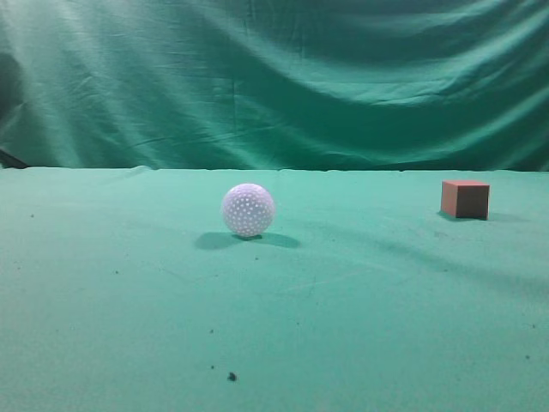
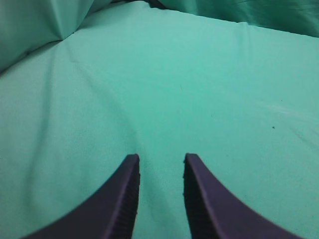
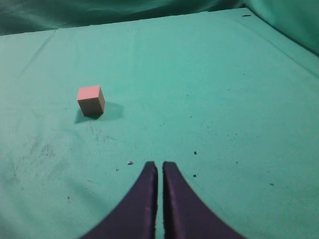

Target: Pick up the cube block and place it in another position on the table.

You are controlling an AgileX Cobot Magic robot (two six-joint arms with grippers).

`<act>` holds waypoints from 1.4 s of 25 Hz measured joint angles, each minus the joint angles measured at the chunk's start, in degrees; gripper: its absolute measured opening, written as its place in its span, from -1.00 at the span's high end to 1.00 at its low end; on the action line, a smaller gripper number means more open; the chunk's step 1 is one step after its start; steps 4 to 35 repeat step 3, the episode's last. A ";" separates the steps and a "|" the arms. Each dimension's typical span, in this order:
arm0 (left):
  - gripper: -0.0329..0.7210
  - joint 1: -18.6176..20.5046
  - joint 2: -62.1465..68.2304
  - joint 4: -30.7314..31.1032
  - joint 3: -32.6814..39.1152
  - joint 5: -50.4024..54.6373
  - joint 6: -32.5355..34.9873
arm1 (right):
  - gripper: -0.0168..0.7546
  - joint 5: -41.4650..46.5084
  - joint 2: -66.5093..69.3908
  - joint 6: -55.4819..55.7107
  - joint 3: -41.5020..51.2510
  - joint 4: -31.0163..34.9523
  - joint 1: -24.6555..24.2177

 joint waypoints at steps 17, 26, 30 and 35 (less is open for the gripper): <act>0.29 0.00 0.00 0.00 0.00 0.00 0.00 | 0.96 0.00 0.00 0.00 0.00 0.00 0.00; 0.29 0.00 0.00 0.00 0.00 0.00 0.00 | 0.96 0.00 0.00 0.00 0.00 0.00 0.00; 0.29 0.00 0.00 0.00 0.00 0.00 0.00 | 0.96 0.00 0.00 0.00 0.00 0.00 0.00; 0.29 0.00 0.00 0.00 0.00 0.00 0.00 | 0.96 0.00 0.00 0.00 0.00 0.00 0.00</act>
